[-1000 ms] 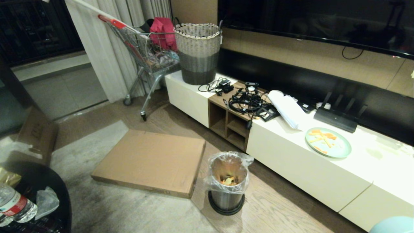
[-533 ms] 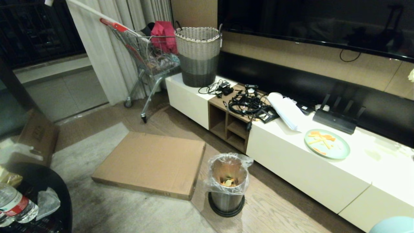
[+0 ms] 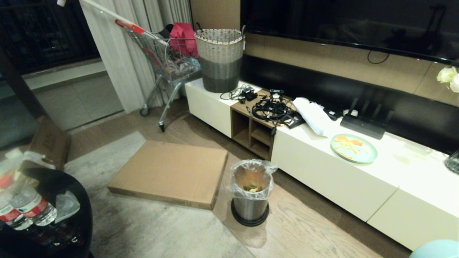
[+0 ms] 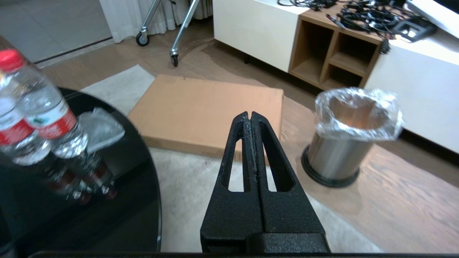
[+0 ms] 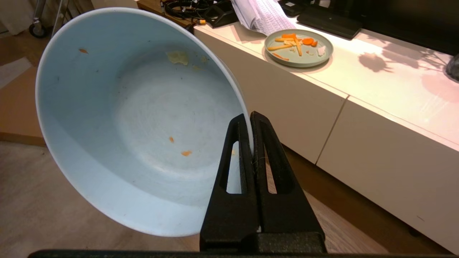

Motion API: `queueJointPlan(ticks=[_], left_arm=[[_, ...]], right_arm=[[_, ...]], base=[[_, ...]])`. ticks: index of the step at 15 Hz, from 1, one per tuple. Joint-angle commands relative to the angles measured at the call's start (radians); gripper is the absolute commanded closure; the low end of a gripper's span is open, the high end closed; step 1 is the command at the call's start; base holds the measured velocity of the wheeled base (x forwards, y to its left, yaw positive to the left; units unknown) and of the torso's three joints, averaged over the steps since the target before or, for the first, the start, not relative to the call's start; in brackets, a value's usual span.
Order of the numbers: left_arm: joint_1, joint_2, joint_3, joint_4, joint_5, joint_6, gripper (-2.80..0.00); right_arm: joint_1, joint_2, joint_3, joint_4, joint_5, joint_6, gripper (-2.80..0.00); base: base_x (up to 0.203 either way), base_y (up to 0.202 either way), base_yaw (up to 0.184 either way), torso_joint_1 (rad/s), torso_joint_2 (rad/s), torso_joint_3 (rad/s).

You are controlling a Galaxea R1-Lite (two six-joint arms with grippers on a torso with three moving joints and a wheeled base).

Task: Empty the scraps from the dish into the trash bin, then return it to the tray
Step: Put the bowl back to the table

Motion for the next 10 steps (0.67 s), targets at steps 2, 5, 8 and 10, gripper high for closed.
queueJointPlan(ticks=[2, 5, 8, 10], left_arm=[[0.0, 0.0, 0.0, 0.0, 0.001, -0.002, 0.0], [0.0, 0.0, 0.0, -0.002, 0.001, -0.002, 0.0], [0.0, 0.0, 0.0, -0.002, 0.001, 0.0, 0.0], [0.0, 0.0, 0.0, -0.002, 0.001, 0.0, 0.0]], right_arm=[[0.0, 0.001, -0.001, 0.0, 0.0, 0.0, 0.0], [0.0, 0.001, 0.001, 0.0, 0.0, 0.0, 0.0], [0.0, 0.001, 0.001, 0.0, 0.0, 0.0, 0.0], [0.0, 0.001, 0.0, 0.0, 0.0, 0.0, 0.0]], base=[[-0.187, 0.0, 0.001, 0.005, 0.0, 0.001], [-0.187, 0.0, -0.002, 0.001, 0.01, 0.003], [-0.185, 0.0, 0.0, 0.001, 0.0, 0.003], [-0.139, 0.0, -0.001, -0.004, 0.0, 0.003]])
